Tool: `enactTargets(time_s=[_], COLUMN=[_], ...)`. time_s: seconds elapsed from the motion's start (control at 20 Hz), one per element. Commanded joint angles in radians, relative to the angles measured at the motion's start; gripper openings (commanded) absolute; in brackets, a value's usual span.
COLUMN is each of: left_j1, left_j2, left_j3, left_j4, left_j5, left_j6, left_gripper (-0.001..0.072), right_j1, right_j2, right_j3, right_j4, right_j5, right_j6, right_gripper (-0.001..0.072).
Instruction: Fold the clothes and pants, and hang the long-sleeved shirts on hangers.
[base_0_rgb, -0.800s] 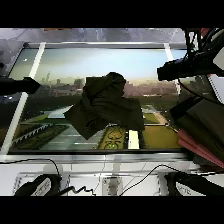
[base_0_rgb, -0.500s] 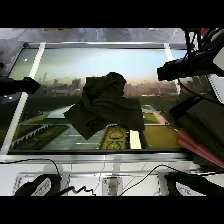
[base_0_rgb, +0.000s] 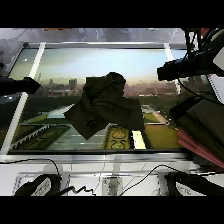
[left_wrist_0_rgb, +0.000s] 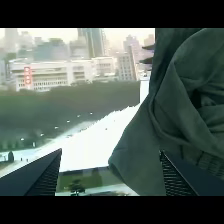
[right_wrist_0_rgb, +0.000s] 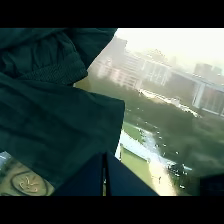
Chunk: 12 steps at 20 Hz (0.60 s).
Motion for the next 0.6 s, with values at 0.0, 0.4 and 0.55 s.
enactTargets(time_s=[0.0, 0.4, 0.55], left_j1=[0.001, 0.000, 0.000], left_j2=[0.001, 0.000, 0.000], left_j3=[0.000, -0.002, -0.002], left_j4=[0.000, -0.210, -0.190], left_j5=[0.001, 0.003, -0.018], left_j6=[0.000, 0.000, 0.000], left_gripper=[0.0705, 0.0705, 0.0638], right_j1=[0.001, 0.130, 0.313], right_j2=[0.000, -0.100, -0.122], right_j3=[0.000, -0.155, -0.345], right_j4=[0.029, 0.346, 0.353], right_j5=[-0.064, 0.101, -0.040], right_j6=[0.013, -0.067, -0.080], right_gripper=[0.0032, 0.0032, 0.0032])
